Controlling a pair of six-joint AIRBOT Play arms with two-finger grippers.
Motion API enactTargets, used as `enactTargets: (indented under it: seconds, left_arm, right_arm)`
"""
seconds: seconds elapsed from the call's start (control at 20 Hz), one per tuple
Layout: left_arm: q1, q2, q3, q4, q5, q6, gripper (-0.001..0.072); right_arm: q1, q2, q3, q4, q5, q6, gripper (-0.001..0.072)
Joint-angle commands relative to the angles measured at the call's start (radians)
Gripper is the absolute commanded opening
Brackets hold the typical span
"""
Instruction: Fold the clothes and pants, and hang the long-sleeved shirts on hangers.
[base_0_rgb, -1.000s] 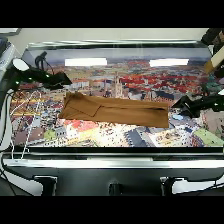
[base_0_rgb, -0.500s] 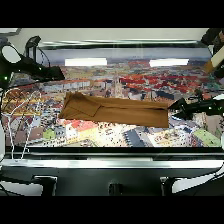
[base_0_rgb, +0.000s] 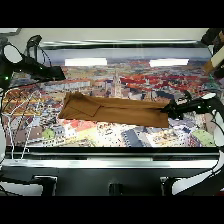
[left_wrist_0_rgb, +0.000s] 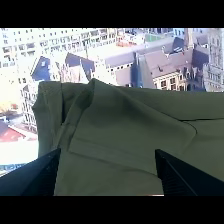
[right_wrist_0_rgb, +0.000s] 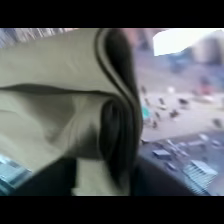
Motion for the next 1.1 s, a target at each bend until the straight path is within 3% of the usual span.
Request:
enactTargets:
  seconds: [0.0,0.05,0.1,0.15,0.2,0.25,0.45,0.6,0.8,1.05]
  left_arm:
    - [-0.001,0.000,0.000,0.001,0.000,-0.002,0.0716]
    - [-0.002,0.000,0.000,-0.003,0.000,-0.004,0.0711]
    - [-0.003,-0.002,0.000,-0.007,0.000,-0.018,0.0642]
    - [-0.007,-0.005,-0.002,-0.024,0.001,-0.041,0.0405]
    - [-0.013,-0.011,-0.008,-0.056,0.004,-0.053,0.0115]
    - [-0.024,-0.025,-0.017,-0.101,0.010,-0.060,0.0023]
    - [-0.154,-0.169,-0.024,-0.248,0.074,-0.176,0.0023]
    - [-0.306,-0.310,-0.023,-0.414,0.285,-0.281,0.0022]
    - [-0.497,-0.454,-0.020,-0.708,0.576,-0.338,0.0020]
    - [-0.641,-0.522,-0.013,-0.760,0.665,-0.442,0.0020]
  right_arm:
    - [0.050,0.010,0.001,0.000,0.008,0.004,0.0038]
    - [0.047,0.028,0.002,0.025,0.008,0.004,0.0030]
    - [0.045,0.057,0.008,0.034,0.008,0.006,0.0029]
    - [0.042,0.087,0.029,0.033,0.015,0.029,0.0028]
    - [0.042,0.110,0.063,0.029,0.032,0.051,0.0028]
    - [0.042,0.128,0.109,0.029,0.061,0.071,0.0028]
    - [0.042,0.148,0.364,-0.015,0.215,0.205,0.0029]
    - [0.042,0.153,0.492,-0.015,0.310,0.280,0.0029]
    - [0.042,0.183,0.557,-0.019,0.395,0.331,0.0030]
    - [0.042,0.243,0.558,-0.039,0.398,0.344,0.0030]
